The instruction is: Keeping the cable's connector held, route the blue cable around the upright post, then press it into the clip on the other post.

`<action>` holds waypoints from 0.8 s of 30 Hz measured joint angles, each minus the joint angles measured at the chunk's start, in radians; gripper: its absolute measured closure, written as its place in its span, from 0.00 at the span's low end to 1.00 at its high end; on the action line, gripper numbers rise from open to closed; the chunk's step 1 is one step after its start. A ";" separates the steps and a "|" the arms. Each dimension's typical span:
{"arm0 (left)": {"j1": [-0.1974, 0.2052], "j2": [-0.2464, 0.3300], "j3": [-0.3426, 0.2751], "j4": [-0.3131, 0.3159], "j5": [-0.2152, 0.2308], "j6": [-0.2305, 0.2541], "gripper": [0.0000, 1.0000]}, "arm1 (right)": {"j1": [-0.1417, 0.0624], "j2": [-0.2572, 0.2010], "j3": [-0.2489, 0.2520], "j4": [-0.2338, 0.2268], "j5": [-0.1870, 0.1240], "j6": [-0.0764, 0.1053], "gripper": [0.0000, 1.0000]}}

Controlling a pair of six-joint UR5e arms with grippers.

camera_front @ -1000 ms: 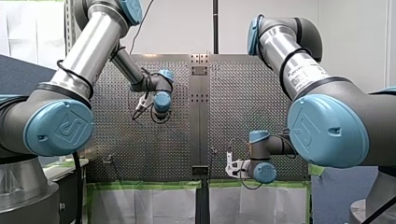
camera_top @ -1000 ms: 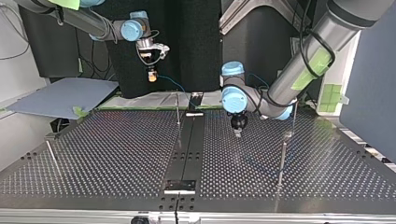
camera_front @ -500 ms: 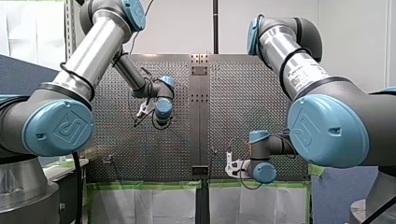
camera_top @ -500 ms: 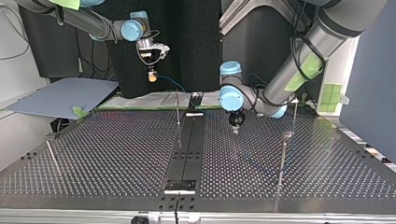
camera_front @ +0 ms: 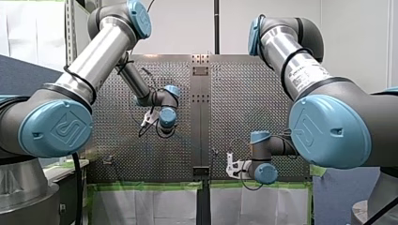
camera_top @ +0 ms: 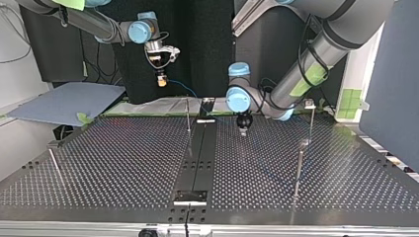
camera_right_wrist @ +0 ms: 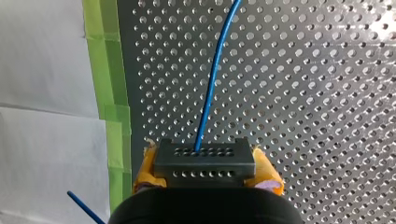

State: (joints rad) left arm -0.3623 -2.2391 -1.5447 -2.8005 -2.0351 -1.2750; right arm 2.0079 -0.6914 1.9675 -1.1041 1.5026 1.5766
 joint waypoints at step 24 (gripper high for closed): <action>-0.107 -0.162 0.065 -0.019 0.075 -0.058 0.00 | 0.001 0.000 0.000 -0.002 -0.017 0.001 1.00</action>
State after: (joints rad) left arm -0.4689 -2.4013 -1.4802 -2.8191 -1.9598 -1.3331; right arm 2.0089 -0.6913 1.9672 -1.1062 1.4857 1.5774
